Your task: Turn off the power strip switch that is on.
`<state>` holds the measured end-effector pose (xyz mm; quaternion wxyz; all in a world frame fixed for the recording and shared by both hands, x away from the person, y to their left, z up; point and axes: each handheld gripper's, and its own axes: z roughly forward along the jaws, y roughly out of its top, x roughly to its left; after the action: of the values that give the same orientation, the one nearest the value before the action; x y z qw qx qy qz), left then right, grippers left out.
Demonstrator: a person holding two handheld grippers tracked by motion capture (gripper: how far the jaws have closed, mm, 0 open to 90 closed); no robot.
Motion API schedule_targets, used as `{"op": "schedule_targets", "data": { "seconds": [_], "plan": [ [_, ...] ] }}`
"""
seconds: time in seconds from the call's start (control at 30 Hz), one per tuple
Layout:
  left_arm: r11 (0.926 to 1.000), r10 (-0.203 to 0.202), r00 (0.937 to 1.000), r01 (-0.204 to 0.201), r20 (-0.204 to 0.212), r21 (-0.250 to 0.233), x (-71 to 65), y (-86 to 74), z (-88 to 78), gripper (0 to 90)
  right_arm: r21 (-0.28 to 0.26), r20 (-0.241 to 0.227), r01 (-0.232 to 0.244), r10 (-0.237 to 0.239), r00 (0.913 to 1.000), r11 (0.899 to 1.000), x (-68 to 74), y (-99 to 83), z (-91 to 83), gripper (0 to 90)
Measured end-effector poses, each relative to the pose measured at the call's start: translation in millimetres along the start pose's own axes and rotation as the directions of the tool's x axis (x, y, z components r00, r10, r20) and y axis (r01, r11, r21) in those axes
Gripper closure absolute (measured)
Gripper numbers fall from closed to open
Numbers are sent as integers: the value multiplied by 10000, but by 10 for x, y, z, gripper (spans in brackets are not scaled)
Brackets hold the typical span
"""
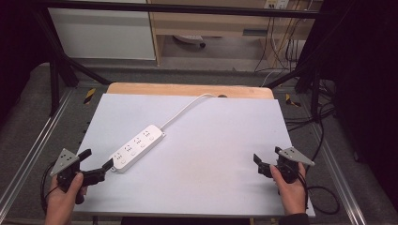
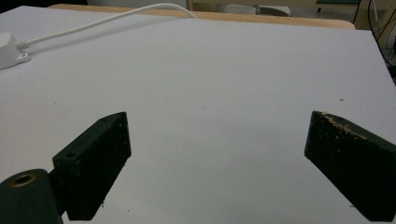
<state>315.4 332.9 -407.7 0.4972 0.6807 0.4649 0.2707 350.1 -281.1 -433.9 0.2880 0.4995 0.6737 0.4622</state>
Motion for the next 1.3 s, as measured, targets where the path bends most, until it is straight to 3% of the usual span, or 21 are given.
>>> {"op": "schedule_targets", "data": {
  "seconds": [0.37, 1.0, 1.2, 1.3],
  "plan": [
    [10000, 19, 10000, -19, 24, -43, -10, 10, -5, 53, 338, -227, 471, -464, 9987, 9983, 81, 7, 46, 48],
    [10000, 12, 10000, -12, 51, -94, -20, 18, -13, 53, 481, -409, 381, -361, 9985, 9981, 112, 13, 45, 40],
    [9996, -170, 9990, 161, -411, -215, -17, 39, -20, 45, 501, -438, 405, -383, 9983, 9979, 116, 13, 42, 39],
    [9996, -234, 9989, 228, -417, -159, -14, 48, -18, 51, 496, -441, 385, -363, 9984, 9980, 117, 14, 42, 39]
  ]
}}
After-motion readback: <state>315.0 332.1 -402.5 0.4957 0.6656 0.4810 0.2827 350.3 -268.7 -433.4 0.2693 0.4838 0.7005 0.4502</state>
